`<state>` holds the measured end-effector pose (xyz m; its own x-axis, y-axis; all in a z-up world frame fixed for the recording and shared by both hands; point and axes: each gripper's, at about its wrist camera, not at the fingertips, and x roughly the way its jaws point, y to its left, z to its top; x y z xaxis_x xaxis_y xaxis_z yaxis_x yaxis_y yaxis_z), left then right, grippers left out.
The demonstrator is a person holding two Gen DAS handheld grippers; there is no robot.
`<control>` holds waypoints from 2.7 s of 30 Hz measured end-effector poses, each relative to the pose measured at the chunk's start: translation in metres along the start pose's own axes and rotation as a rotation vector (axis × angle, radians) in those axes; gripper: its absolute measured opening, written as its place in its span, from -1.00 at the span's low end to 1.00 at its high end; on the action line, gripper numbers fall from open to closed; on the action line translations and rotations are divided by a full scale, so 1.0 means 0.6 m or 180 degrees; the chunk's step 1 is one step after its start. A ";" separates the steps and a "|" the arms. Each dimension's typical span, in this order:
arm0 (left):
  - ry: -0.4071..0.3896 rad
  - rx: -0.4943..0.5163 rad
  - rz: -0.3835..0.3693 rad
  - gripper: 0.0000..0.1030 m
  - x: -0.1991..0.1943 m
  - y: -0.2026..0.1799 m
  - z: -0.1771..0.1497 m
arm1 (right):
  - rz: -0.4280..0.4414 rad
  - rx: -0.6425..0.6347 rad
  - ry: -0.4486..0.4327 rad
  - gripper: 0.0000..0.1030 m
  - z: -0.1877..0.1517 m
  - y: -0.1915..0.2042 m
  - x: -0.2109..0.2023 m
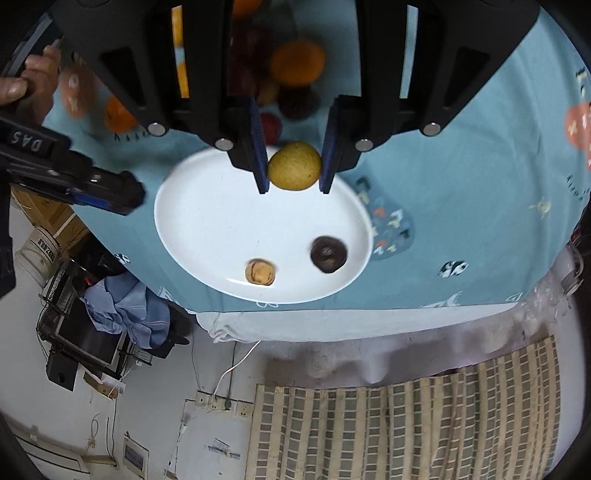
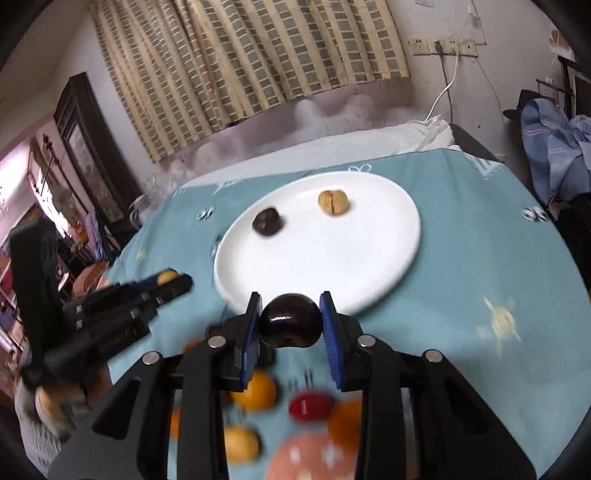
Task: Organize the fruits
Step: 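Lower both held fruits onto the white plate and open both tools, then grasp the red apple with the left tool, then grasp the tangerine with the right tool while the left tool holds the apple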
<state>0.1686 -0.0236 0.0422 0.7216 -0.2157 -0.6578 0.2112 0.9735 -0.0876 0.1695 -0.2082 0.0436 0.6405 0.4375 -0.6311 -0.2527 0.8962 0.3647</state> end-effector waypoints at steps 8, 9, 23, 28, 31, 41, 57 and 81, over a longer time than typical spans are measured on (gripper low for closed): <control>0.0282 -0.0150 -0.0120 -0.22 0.097 0.009 0.005 | 0.0014 0.0359 -0.0086 0.54 0.023 -0.044 0.063; 0.0257 -0.0134 -0.0124 -0.21 0.096 0.009 0.003 | 0.0007 0.0337 -0.0141 0.54 0.024 -0.043 0.057; -0.0043 -0.0239 0.0056 0.27 -0.041 0.017 -0.078 | 0.0008 0.0318 -0.0376 0.68 -0.062 -0.035 -0.084; -0.0286 0.0240 0.0300 0.47 -0.073 -0.049 -0.110 | -0.0048 0.0349 -0.0324 0.68 -0.086 -0.045 -0.093; -0.0304 0.0473 0.0388 0.47 -0.066 -0.074 -0.114 | -0.0027 0.0418 -0.0314 0.68 -0.082 -0.053 -0.091; 0.0066 0.0339 0.0069 0.30 -0.009 -0.063 -0.111 | -0.0003 0.0447 -0.0299 0.68 -0.081 -0.052 -0.095; 0.0039 0.0217 -0.0084 -0.18 -0.019 -0.050 -0.111 | -0.0075 0.0420 -0.0073 0.68 -0.091 -0.054 -0.068; 0.0100 -0.0152 0.0189 -0.17 -0.073 0.039 -0.155 | -0.0524 -0.0259 0.0323 -0.09 -0.156 -0.041 -0.036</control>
<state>0.0807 0.0158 -0.0009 0.7108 -0.1559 -0.6859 0.1365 0.9872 -0.0829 0.0938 -0.2331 -0.0158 0.6028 0.2861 -0.7448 -0.2111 0.9574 0.1969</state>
